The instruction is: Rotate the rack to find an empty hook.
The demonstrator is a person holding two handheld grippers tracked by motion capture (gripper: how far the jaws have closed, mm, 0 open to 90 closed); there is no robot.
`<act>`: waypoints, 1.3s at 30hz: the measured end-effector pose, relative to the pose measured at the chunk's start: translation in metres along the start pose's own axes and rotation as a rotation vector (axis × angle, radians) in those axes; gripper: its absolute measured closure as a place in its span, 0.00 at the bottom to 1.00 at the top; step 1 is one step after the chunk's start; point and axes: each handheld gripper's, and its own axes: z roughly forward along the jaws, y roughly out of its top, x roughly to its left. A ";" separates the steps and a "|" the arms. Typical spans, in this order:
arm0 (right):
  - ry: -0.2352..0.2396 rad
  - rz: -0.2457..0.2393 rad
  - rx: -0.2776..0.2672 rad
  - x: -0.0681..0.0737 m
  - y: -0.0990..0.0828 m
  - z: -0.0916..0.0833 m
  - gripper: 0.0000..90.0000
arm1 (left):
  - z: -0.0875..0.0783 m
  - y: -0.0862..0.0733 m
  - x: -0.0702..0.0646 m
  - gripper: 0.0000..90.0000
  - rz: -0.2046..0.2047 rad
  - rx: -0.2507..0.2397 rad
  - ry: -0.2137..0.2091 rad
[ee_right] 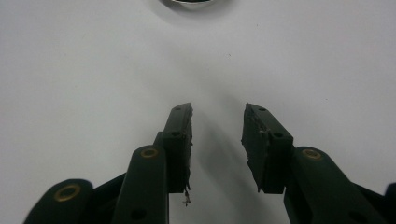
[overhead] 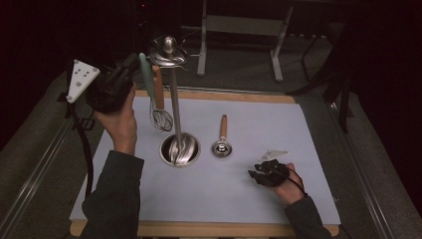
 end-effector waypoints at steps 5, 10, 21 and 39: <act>0.000 0.001 0.000 0.000 0.000 0.000 0.70 | 0.004 0.002 0.001 1.00 0.004 0.011 0.010; 0.000 0.001 -0.001 0.000 0.000 0.000 0.70 | 0.008 0.003 0.002 1.00 0.007 0.017 0.017; 0.001 0.003 -0.005 -0.002 0.000 -0.001 0.70 | 0.011 0.004 0.004 1.00 0.013 0.028 0.021; 0.003 0.007 -0.005 -0.002 -0.001 -0.002 0.70 | -0.007 0.002 0.009 1.00 0.021 0.021 0.006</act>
